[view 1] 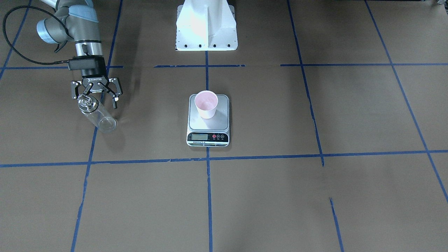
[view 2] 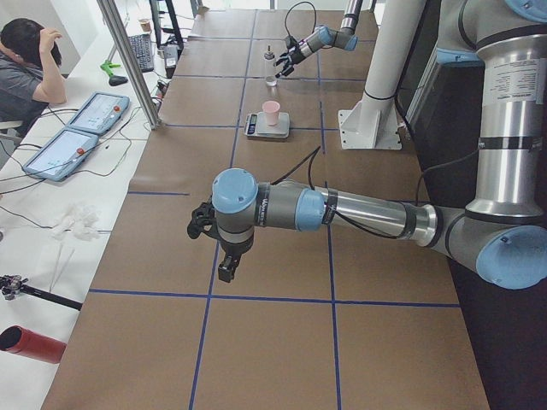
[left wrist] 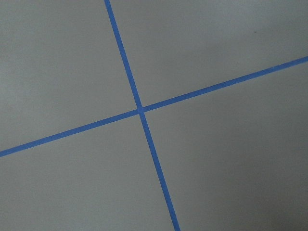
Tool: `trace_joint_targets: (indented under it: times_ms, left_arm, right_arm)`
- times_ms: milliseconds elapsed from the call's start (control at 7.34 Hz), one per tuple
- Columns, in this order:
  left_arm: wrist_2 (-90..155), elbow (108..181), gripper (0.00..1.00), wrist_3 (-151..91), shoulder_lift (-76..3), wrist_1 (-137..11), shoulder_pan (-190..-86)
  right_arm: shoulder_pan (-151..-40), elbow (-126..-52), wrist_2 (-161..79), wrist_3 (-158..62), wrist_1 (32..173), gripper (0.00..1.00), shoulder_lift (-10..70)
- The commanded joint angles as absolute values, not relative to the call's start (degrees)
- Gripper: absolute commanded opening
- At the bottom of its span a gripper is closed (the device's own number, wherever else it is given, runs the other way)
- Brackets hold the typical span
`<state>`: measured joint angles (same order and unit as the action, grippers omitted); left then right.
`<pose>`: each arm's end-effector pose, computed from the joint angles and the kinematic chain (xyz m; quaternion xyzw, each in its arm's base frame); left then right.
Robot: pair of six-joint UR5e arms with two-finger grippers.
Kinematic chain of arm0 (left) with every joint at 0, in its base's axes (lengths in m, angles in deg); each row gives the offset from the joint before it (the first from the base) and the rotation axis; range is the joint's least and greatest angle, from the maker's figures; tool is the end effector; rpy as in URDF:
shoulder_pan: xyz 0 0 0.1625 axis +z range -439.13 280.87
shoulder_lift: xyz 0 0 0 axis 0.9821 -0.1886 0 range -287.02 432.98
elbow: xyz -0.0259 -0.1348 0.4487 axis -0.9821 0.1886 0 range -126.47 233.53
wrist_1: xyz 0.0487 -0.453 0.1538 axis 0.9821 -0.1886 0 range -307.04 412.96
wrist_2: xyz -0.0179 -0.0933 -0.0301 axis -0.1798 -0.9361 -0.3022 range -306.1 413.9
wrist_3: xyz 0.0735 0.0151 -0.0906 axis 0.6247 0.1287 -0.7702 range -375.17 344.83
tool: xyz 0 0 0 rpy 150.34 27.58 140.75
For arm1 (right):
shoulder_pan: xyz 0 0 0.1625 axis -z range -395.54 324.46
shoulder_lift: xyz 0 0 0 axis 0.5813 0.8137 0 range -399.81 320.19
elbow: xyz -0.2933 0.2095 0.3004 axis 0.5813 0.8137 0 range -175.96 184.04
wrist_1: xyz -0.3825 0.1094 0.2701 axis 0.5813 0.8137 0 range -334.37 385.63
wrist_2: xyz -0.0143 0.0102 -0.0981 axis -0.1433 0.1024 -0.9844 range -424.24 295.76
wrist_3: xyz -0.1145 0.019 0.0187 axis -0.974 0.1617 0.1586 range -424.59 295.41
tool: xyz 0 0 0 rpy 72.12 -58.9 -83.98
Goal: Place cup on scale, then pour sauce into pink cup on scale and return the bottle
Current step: 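Open the right gripper and pull it back from the bottle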
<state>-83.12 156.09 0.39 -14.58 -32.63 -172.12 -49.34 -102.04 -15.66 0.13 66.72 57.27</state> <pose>-0.0754 -0.5389 0.6201 0.1093 0.3859 0.1200 0.9082 -0.4606 -0.3305 0.5184 0.4431 -0.3232 0.0885 0.8315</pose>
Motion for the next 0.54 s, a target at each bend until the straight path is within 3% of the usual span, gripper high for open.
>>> trace_joint_targets:
  times_ms: [0,272,408]
  left_arm:
    - [-83.12,156.02,1.0,0.39,-14.55,-32.56,-172.12]
    - [-83.12,156.1,1.0,0.39,-14.55,-32.47,-172.12]
    - [-83.12,156.19,1.0,0.39,-14.55,-32.38,-172.12]
  right_arm:
    - [-48.81,-109.56,-12.58,-0.77,66.59,1.0,68.23]
    - [-52.12,-108.74,-6.37,-10.63,59.35,1.0,73.55]
    - [-61.55,-106.64,3.52,-16.02,57.91,1.0,73.48]
